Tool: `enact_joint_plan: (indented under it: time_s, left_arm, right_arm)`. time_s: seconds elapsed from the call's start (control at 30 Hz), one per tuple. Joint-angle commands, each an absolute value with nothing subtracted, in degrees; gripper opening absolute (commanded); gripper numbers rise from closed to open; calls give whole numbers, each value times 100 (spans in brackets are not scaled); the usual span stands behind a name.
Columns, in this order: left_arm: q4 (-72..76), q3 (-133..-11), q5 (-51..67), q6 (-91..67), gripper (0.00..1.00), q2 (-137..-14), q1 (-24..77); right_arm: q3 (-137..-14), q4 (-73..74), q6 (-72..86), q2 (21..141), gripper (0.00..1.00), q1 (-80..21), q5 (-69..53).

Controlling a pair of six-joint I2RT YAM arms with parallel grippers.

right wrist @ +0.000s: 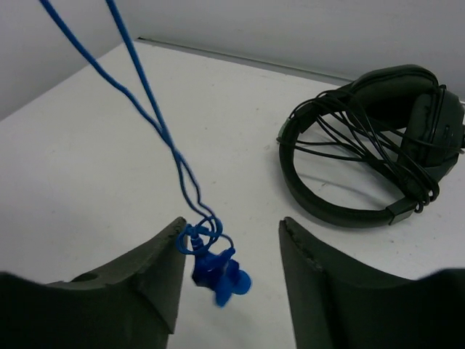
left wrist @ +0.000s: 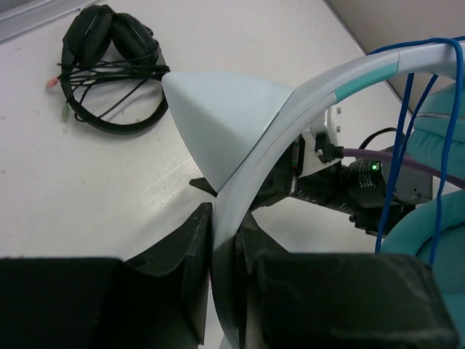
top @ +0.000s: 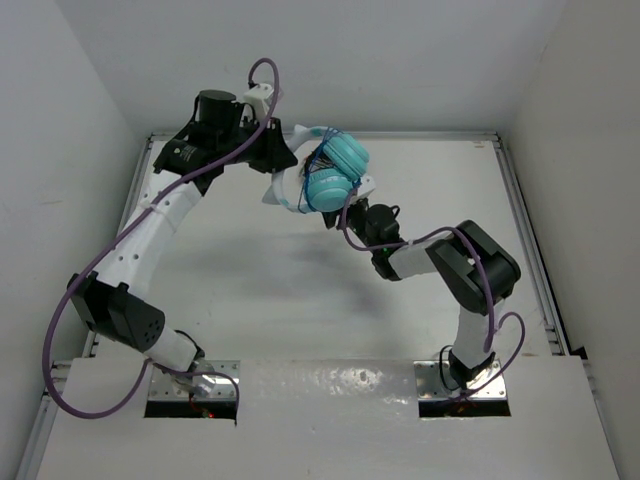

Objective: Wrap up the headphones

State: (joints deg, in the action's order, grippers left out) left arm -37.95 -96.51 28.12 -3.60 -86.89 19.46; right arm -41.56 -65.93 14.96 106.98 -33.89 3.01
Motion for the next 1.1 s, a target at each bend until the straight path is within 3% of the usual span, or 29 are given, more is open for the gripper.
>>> enact_joint_plan:
  time_s: [0.0, 0.1, 0.2, 0.23, 0.5, 0.7, 0.9, 1.07]
  left_arm:
    - [-3595, -10063, 2997, -413, 0, -8516, 2145]
    - [-3569, -10099, 3085, -457, 0, -8569, 2145]
    - [-3568, -10169, 3103, -510, 0, -8613, 2145]
    - [-3551, -10169, 3103, -518, 0, -8622, 2145]
    - [-2989, -10046, 2786, -1168, 0, -8797, 1671]
    - [-2540, -10159, 2541, -1898, 0, -9526, 1318]
    - [-2303, -10230, 1224, -1750, 0, -9957, 1318]
    - [-1715, -9933, -569, -530, 0, -10169, 1379]
  right_arm:
    - [-4464, -6890, 1696, 10854, 51, -3393, 440]
    - [-4509, -6996, 1723, 10933, 32, -3401, 317]
    - [-4360, -7329, 1740, 10934, 3, -3401, 404]
    - [-4220, -7556, 1749, 10925, 0, -3401, 448]
    - [-2761, -8261, 1960, 10117, 0, -3498, 97]
    - [-2040, -8368, 1608, 9431, 0, -4323, 132]
    - [-2406, -7054, 1372, 8948, 0, -5017, -991]
    - [-2890, -6024, 1380, 8483, 0, -5203, -1643]
